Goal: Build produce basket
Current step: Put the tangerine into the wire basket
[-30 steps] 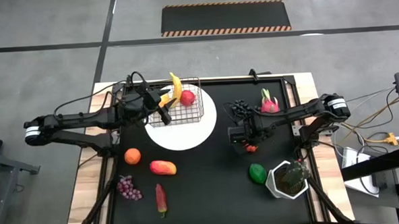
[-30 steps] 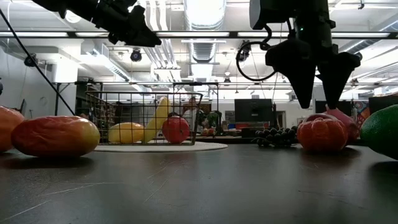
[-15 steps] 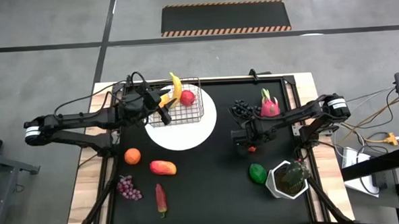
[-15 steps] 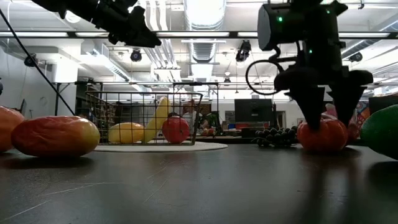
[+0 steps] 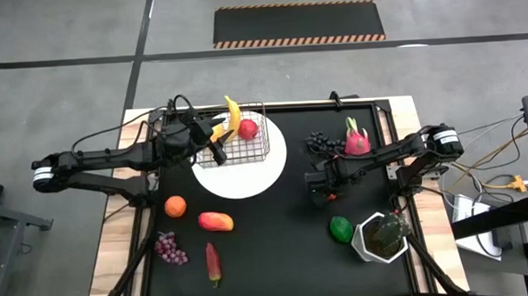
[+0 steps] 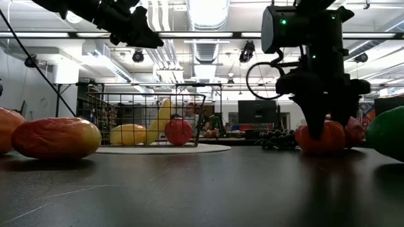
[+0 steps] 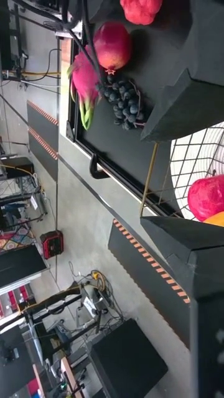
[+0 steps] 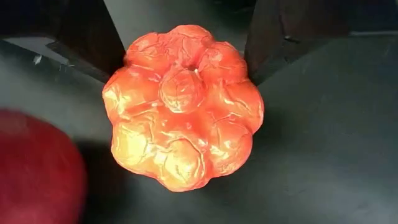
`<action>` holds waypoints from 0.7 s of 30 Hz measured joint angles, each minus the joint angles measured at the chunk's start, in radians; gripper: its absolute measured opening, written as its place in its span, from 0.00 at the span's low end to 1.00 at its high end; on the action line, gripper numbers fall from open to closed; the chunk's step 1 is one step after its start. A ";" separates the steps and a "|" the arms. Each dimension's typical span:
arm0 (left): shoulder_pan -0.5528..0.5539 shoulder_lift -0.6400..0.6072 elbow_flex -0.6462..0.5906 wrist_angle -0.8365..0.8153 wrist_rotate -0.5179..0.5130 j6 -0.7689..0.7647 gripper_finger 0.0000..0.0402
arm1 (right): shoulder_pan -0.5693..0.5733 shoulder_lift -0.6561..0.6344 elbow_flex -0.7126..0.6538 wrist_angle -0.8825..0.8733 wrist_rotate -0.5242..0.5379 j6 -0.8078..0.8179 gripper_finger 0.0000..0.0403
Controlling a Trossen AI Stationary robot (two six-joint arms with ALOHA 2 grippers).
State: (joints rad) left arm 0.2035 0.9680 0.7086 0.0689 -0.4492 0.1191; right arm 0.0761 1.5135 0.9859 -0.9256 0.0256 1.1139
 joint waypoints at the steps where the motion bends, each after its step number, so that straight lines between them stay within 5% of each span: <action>1: -0.001 0.000 0.000 0.000 0.008 0.000 0.47 | 0.000 0.000 0.013 0.003 -0.007 -0.057 0.66; 8: -0.024 0.000 -0.001 0.000 0.213 -0.007 0.47 | 0.011 0.000 0.117 0.205 0.048 -0.382 0.69; 13: -0.037 -0.002 -0.001 0.000 0.217 -0.007 0.47 | -0.025 0.000 0.205 0.377 0.092 -0.565 0.69; 21: -0.035 -0.025 -0.015 0.011 0.213 0.022 0.47 | -0.123 0.015 0.413 0.395 0.138 -0.709 0.69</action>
State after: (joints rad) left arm 0.1680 0.9431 0.6931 0.0794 -0.2362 0.1411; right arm -0.0472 1.5285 1.3991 -0.5310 0.1640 0.4051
